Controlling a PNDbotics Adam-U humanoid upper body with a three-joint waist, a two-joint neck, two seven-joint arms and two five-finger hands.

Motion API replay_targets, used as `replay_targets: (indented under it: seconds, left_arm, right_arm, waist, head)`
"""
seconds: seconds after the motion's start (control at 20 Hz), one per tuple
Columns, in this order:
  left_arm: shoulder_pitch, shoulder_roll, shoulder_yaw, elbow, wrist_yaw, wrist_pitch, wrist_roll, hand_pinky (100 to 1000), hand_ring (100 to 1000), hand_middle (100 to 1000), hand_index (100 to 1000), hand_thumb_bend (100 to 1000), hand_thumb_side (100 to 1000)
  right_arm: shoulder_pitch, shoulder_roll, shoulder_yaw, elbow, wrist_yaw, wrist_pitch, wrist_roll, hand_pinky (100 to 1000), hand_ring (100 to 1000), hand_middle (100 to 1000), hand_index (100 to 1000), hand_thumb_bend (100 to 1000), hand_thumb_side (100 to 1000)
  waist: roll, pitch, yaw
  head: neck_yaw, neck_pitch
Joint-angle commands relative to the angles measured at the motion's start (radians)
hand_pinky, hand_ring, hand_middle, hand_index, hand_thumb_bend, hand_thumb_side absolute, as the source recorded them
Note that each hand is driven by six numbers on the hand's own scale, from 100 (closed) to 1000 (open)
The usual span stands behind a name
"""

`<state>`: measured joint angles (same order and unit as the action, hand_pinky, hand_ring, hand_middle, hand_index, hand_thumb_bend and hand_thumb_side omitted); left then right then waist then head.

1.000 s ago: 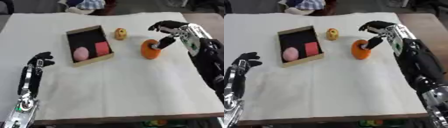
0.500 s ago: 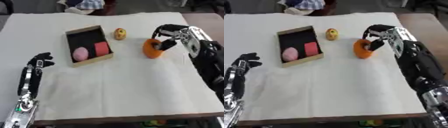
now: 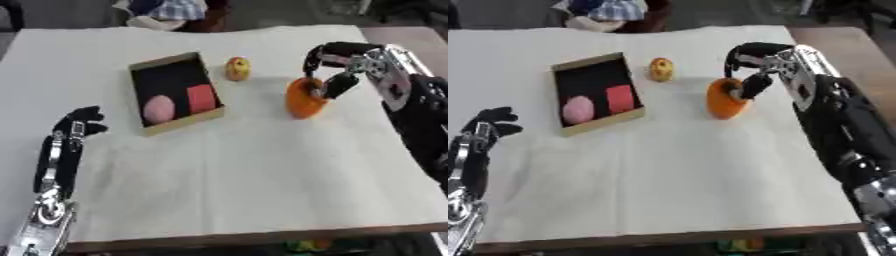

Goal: Pick up objects on the table and place them in the box.

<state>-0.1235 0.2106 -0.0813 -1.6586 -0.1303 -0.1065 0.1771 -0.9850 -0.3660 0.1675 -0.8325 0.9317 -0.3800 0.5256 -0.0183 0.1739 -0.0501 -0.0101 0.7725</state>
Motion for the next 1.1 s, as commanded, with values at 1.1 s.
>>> replay_targets:
  seconds: [1.1]
  left_arm:
    - [-0.026, 0.011, -0.018, -0.018, 0.005, -0.003, -0.021, 758, 612, 630, 763, 100, 942]
  right_arm:
    - [-0.244, 0.317, -0.128, 0.095, 0.219, 0.124, -0.33, 810, 756, 727, 401, 100, 147]
  waist:
    - [0.005, -0.014, 0.098]
  head:
    - [-0.067, -0.002]
